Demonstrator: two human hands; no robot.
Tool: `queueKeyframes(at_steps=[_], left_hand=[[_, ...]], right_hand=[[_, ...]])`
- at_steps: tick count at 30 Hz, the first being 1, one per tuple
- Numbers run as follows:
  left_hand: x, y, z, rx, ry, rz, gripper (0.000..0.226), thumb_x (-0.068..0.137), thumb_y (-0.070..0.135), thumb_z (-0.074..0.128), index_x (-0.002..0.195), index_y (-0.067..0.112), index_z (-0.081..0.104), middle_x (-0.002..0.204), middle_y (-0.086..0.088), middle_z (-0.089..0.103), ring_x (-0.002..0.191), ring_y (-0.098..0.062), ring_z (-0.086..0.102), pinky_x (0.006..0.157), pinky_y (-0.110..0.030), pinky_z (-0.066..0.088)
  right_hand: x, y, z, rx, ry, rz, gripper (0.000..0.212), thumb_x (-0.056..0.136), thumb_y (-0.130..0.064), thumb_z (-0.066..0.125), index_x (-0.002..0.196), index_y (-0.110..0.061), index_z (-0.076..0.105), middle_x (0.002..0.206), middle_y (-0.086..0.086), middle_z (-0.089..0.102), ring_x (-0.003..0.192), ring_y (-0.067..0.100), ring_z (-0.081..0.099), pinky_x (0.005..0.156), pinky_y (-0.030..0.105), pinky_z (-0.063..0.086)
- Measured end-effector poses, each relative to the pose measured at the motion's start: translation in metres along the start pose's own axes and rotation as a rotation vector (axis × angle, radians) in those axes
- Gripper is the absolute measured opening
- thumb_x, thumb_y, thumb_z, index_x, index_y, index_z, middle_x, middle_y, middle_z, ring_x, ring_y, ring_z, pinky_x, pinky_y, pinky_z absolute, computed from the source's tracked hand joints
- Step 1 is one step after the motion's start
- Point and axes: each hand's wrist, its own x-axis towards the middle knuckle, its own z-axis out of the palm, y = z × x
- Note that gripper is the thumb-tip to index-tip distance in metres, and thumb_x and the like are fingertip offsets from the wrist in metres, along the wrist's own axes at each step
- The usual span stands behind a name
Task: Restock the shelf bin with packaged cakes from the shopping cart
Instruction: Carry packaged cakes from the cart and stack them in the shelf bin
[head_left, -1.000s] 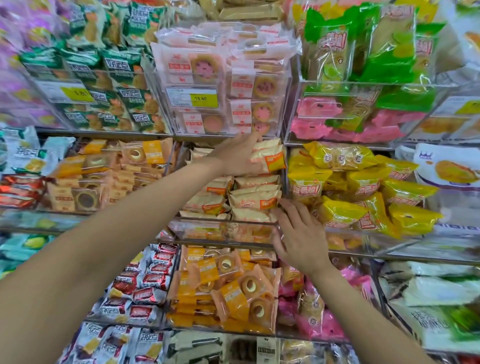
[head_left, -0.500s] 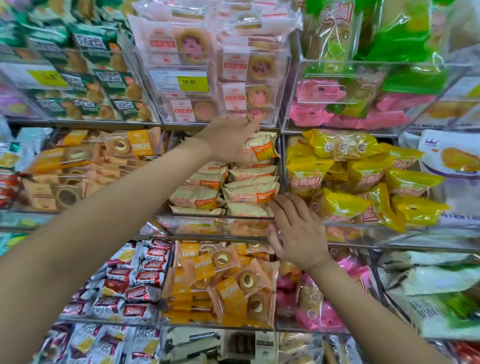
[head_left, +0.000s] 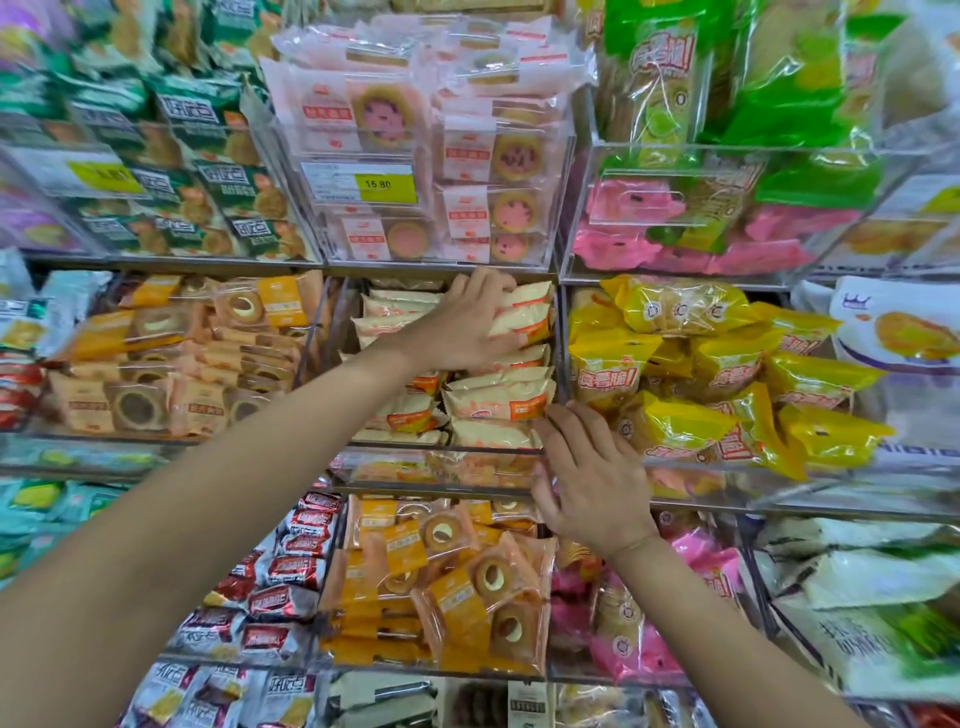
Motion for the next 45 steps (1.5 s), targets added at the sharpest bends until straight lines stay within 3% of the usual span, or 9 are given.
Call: queueKeyframes(at_steps=[6, 12, 21, 31, 34, 36, 39, 41, 45], left_hand=[[0.005, 0.002, -0.011, 0.491, 0.237, 0.203, 0.044, 0.095, 0.046, 0.042, 0.13, 0.021, 0.051, 0.122, 0.0, 0.052, 0.111, -0.023, 0.041, 0.091, -0.033, 0.028], [0.016, 0.004, -0.014, 0.05, 0.103, 0.269, 0.029, 0.095, 0.027, 0.053, 0.119, 0.016, 0.063, 0.109, 0.001, 0.056, 0.096, -0.016, 0.042, 0.079, -0.023, 0.027], [0.026, -0.002, 0.005, 0.479, 0.17, 0.322, 0.037, 0.098, 0.033, 0.041, 0.127, 0.01, 0.046, 0.117, -0.008, 0.048, 0.1, -0.024, 0.044, 0.087, -0.033, 0.035], [-0.014, 0.036, -0.023, -0.14, 0.241, 0.04, 0.022, 0.095, 0.026, 0.053, 0.113, 0.015, 0.06, 0.113, 0.004, 0.058, 0.103, -0.012, 0.053, 0.086, -0.031, 0.044], [-0.05, 0.067, -0.024, -0.35, 0.26, -0.055, 0.016, 0.094, 0.022, 0.053, 0.105, 0.019, 0.063, 0.101, 0.011, 0.06, 0.09, -0.003, 0.054, 0.078, -0.013, 0.042], [-0.083, 0.089, -0.019, -0.465, 0.26, -0.111, 0.013, 0.093, 0.023, 0.053, 0.101, 0.027, 0.062, 0.095, 0.02, 0.058, 0.084, 0.006, 0.052, 0.072, -0.001, 0.038], [-0.139, 0.123, 0.006, -0.663, 0.307, -0.21, 0.02, 0.093, 0.02, 0.054, 0.089, 0.039, 0.058, 0.092, 0.02, 0.061, 0.081, 0.011, 0.055, 0.069, -0.01, 0.044], [-0.175, 0.149, 0.032, -0.769, 0.273, -0.267, 0.025, 0.093, 0.018, 0.053, 0.087, 0.041, 0.058, 0.091, 0.018, 0.066, 0.083, 0.007, 0.059, 0.072, -0.018, 0.049], [-0.237, 0.203, 0.099, -0.825, 0.005, -0.304, 0.023, 0.093, 0.027, 0.05, 0.09, 0.047, 0.059, 0.095, 0.029, 0.063, 0.092, 0.01, 0.057, 0.075, -0.008, 0.043]], right_hand=[[0.0, 0.0, 0.001, 0.002, -0.019, 0.01, 0.041, 0.082, -0.031, 0.047, 0.109, -0.007, 0.067, 0.11, 0.01, 0.067, 0.106, 0.03, 0.061, 0.071, 0.036, 0.054], [0.0, 0.0, 0.001, 0.015, -0.019, 0.014, 0.041, 0.082, -0.03, 0.047, 0.108, -0.007, 0.068, 0.111, 0.01, 0.067, 0.106, 0.03, 0.062, 0.071, 0.036, 0.054], [0.001, -0.001, 0.002, 0.023, -0.006, 0.013, 0.04, 0.081, -0.029, 0.048, 0.107, -0.007, 0.068, 0.11, 0.01, 0.067, 0.105, 0.029, 0.062, 0.071, 0.036, 0.054], [-0.002, -0.004, -0.01, 0.106, -0.085, 0.063, 0.044, 0.08, -0.028, 0.049, 0.115, -0.006, 0.063, 0.115, 0.009, 0.064, 0.111, 0.028, 0.055, 0.08, 0.038, 0.052], [0.0, -0.007, -0.024, 0.246, -0.093, 0.118, 0.045, 0.08, -0.022, 0.05, 0.121, -0.005, 0.059, 0.122, 0.01, 0.06, 0.111, 0.029, 0.053, 0.082, 0.039, 0.051], [-0.004, -0.012, -0.037, 0.412, -0.045, 0.188, 0.043, 0.081, -0.012, 0.053, 0.122, 0.0, 0.056, 0.125, 0.015, 0.057, 0.114, 0.031, 0.051, 0.09, 0.039, 0.047], [-0.033, -0.025, -0.061, 0.605, 0.08, 0.35, 0.037, 0.085, -0.008, 0.05, 0.12, 0.004, 0.055, 0.119, 0.016, 0.057, 0.114, 0.024, 0.05, 0.1, 0.025, 0.036], [-0.066, -0.031, -0.081, 0.763, 0.084, 0.475, 0.031, 0.088, -0.007, 0.049, 0.118, 0.0, 0.055, 0.112, 0.009, 0.058, 0.106, 0.018, 0.053, 0.095, 0.021, 0.04], [-0.164, -0.039, -0.117, 0.901, -0.046, 0.778, 0.026, 0.09, -0.014, 0.047, 0.113, -0.013, 0.06, 0.102, -0.006, 0.062, 0.094, 0.004, 0.057, 0.081, 0.017, 0.045]])
